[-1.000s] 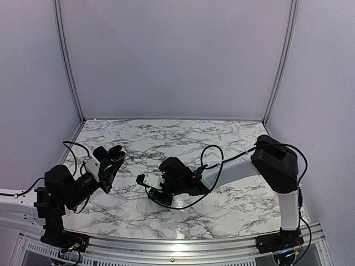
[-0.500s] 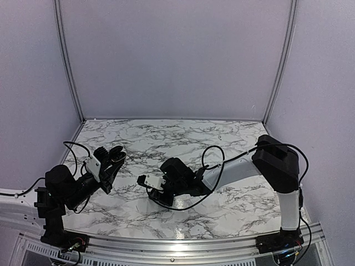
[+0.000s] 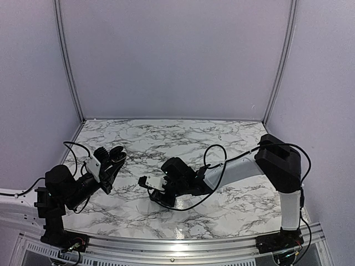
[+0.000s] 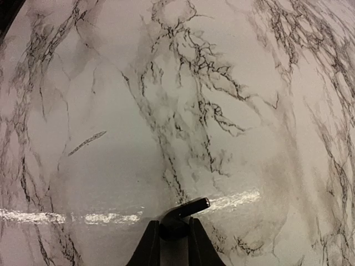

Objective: Insert the wireless bluetooth earbuds into the charging case

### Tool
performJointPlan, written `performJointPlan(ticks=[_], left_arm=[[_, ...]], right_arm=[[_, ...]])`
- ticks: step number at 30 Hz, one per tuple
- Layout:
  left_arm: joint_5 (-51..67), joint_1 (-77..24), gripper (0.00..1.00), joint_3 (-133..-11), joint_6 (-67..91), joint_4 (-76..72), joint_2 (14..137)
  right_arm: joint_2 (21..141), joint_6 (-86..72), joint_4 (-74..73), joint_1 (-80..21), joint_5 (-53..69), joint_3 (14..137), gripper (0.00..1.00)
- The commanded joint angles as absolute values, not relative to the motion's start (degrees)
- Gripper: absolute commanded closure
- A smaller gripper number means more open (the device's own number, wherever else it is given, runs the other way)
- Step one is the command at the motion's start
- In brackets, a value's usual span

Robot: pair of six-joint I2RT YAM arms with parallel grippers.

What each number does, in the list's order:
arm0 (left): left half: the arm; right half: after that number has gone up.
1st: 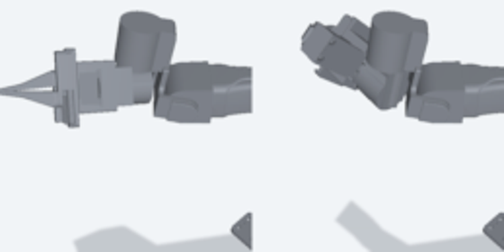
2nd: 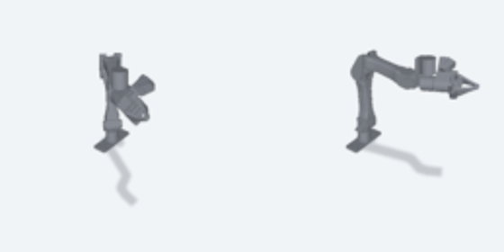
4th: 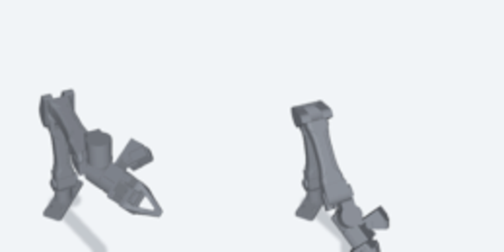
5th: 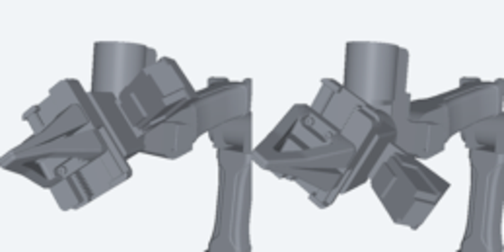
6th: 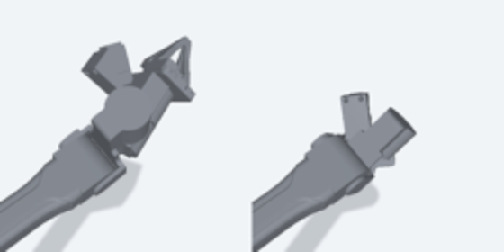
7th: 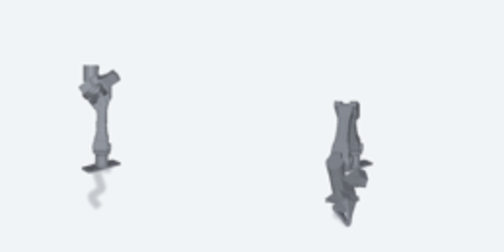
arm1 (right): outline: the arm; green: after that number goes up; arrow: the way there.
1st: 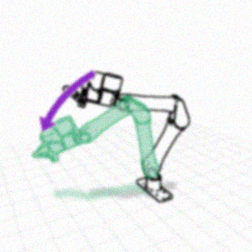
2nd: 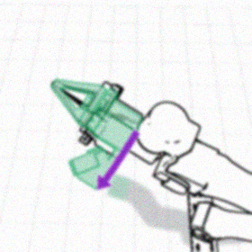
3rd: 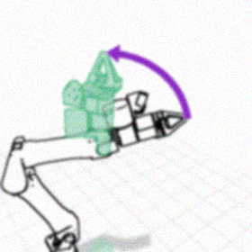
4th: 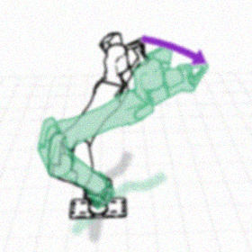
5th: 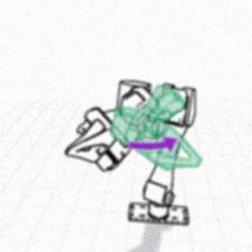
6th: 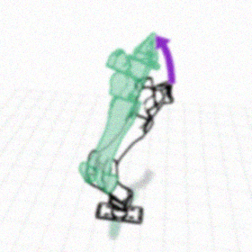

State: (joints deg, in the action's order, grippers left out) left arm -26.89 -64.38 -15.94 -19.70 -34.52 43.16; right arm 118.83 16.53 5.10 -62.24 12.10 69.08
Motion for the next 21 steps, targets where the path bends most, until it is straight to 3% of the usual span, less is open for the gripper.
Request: performJointPlan(ticks=[1, 9, 17, 21], left_arm=[[-24.1, -63.9, 1.00, -15.0, -20.3, -38.4, 43.0], [-21.1, -64.0, 1.00, -14.6, -21.0, -39.9, 43.8], [-23.1, -63.9, 1.00, -14.3, -19.6, -40.4, 43.0], [-23.2, -63.9, 1.00, -13.6, -19.4, -40.4, 42.3]], right_arm=[[113.8, 13.7, 1.0, -61.7, 17.3, 68.3, 0.93], [106.6, 5.0, 3.8, -56.0, 32.3, 64.1, 0.93], [105.5, -3.6, 7.7, -56.3, 21.4, 60.5, 0.94], [103.6, -3.9, 9.2, -56.2, 23.5, 58.5, 0.93]])
